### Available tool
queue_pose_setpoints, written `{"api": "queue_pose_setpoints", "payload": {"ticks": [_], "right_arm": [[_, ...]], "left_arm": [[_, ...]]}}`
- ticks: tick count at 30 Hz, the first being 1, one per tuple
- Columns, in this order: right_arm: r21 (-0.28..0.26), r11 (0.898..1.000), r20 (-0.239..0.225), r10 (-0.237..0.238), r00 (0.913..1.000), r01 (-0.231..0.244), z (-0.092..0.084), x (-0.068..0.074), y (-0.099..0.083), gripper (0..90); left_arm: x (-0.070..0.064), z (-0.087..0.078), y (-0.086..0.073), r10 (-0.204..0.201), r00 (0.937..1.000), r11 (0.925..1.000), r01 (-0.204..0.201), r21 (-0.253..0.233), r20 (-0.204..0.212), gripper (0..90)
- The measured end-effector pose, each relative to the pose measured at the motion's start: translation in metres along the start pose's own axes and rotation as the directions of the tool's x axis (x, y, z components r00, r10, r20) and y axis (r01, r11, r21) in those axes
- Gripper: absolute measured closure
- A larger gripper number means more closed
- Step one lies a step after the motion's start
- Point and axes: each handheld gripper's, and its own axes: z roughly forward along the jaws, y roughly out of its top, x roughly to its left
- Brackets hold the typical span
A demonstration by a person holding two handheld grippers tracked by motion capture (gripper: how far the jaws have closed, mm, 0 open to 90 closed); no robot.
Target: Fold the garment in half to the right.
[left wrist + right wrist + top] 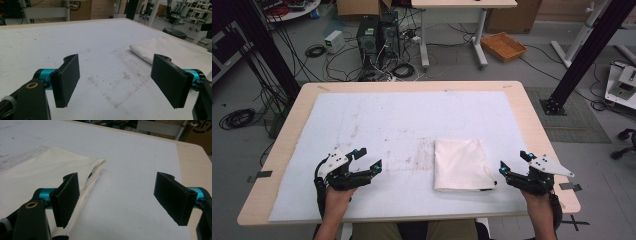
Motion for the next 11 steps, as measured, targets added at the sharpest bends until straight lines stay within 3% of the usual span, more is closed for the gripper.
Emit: {"api": "queue_pose_setpoints", "payload": {"ticks": [11], "right_arm": [[-0.003,1.000,0.000,0.002,1.0000,-0.002,0.0001,-0.0021,-0.0006,20.5]], "left_arm": [[0.0011,0.0001,-0.0010,0.002,1.0000,1.0000,-0.001,0.005,-0.007,23.3]]}}
